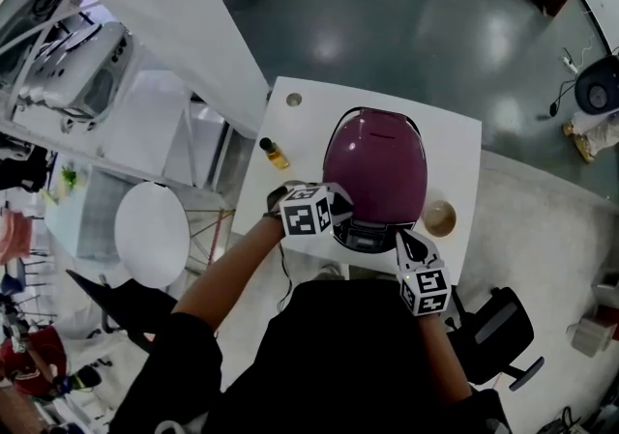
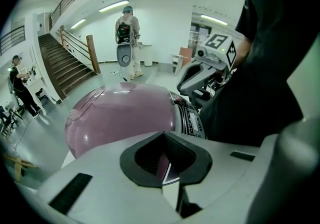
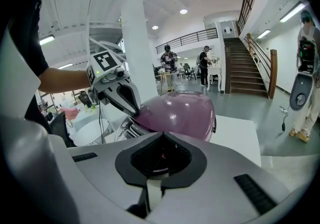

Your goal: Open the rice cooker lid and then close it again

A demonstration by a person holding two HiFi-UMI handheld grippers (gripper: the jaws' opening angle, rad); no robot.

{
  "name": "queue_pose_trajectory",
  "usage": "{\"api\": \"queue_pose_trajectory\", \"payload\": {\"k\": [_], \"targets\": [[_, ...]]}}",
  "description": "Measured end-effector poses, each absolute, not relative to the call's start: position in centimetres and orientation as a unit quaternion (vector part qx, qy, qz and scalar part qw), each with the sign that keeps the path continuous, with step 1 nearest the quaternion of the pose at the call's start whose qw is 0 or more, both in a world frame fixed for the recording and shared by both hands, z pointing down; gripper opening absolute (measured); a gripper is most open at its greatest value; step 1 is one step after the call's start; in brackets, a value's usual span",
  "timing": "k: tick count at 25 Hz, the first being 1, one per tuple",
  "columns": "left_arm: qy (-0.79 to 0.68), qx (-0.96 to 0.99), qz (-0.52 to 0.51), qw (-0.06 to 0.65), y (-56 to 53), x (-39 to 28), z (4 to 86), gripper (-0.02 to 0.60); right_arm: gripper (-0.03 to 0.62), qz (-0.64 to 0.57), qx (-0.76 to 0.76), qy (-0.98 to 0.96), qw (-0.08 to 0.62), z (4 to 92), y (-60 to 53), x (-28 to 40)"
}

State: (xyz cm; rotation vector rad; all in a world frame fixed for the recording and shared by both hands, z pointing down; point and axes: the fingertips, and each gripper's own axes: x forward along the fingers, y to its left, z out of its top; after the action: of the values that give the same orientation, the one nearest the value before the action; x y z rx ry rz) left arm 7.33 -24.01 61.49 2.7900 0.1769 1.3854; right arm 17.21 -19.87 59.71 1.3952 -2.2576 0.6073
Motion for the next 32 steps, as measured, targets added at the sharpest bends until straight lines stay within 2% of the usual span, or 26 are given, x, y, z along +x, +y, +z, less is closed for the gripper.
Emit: {"api": "queue_pose_trajectory", "payload": {"k": [8, 21, 32], "targets": [[0.033, 0.897, 0.437, 0.064, -24.4, 7.5, 61.8, 0.005, 0.0, 0.224, 0.496, -0.812, 0.213, 60.1, -20.6, 17.2], [0.007, 0.89, 0.452, 0.064, -24.3, 7.9, 61.8, 0.003, 0.0, 0.226, 0.471, -0.824, 0.219, 60.6, -22.8, 16.4], [-0.01, 0.889, 0.447, 0.098, -24.4, 7.8, 61.9, 0.003, 0.0, 0.233, 0.47, -0.825, 0.208, 60.7, -23.5, 16.1]]}}
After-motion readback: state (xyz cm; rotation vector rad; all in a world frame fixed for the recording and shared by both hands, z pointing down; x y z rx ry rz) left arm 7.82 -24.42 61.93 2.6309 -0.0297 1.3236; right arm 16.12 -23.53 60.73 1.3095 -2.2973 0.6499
